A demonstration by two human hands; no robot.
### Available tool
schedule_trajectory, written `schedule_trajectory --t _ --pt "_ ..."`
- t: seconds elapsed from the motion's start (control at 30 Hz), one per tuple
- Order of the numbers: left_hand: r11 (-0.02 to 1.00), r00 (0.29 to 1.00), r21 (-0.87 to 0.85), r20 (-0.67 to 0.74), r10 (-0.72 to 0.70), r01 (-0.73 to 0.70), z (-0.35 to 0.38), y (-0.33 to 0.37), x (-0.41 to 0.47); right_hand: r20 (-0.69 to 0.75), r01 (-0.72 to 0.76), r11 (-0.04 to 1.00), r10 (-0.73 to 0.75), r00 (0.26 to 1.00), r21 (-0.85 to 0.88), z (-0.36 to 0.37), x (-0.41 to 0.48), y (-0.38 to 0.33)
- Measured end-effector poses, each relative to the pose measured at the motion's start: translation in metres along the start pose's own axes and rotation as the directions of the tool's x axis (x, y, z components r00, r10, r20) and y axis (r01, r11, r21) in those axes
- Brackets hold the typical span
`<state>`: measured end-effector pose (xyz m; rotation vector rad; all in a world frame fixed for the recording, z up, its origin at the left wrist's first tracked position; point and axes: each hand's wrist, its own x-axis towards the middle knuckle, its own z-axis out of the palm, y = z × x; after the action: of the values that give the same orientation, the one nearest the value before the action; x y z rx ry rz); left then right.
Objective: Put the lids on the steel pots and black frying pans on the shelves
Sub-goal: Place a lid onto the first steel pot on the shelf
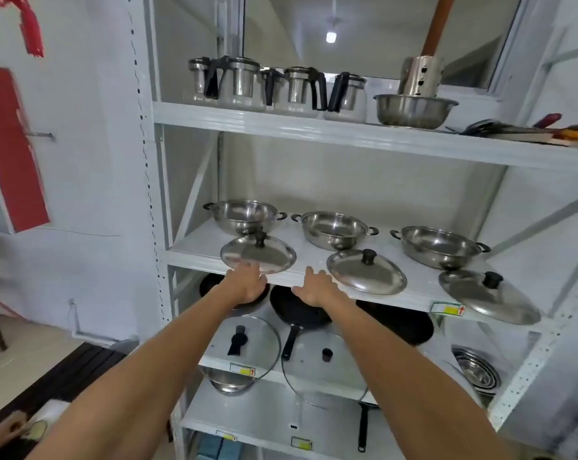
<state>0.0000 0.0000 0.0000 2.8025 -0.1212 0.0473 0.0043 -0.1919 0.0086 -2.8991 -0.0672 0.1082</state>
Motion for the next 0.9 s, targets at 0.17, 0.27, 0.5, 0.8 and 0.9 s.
schedule_trajectory --t 0.17,0.27,0.5,0.8,0.9 --pt "0.998 0.994 0.022 -0.097 -0.058 0.061 -0.024 -0.075 0.082 -0.039 0.08 0.994 -0.078 0.996 0.076 0.021 0.1 -0.073" --pt "0.997 0.99 0.018 -0.123 -0.07 0.073 -0.037 -0.115 0.138 -0.154 0.058 0.997 -0.051 0.987 0.042 0.025 0.155 -0.105" --pt "0.929 0.963 -0.322 -0.134 -0.235 0.182 -0.055 -0.163 0.232 -0.231 0.075 0.996 -0.085 0.969 -0.053 0.022 0.231 -0.13" --pt "0.695 0.938 -0.666 0.021 -0.347 0.272 -0.046 -0.161 0.296 -0.103 0.089 0.987 -0.103 0.989 -0.13 -0.018 0.241 -0.116" --pt "0.631 0.926 -0.723 0.031 -0.376 0.281 -0.055 -0.153 0.29 -0.074 0.104 0.982 -0.117 0.99 -0.155 -0.038 0.239 -0.105"
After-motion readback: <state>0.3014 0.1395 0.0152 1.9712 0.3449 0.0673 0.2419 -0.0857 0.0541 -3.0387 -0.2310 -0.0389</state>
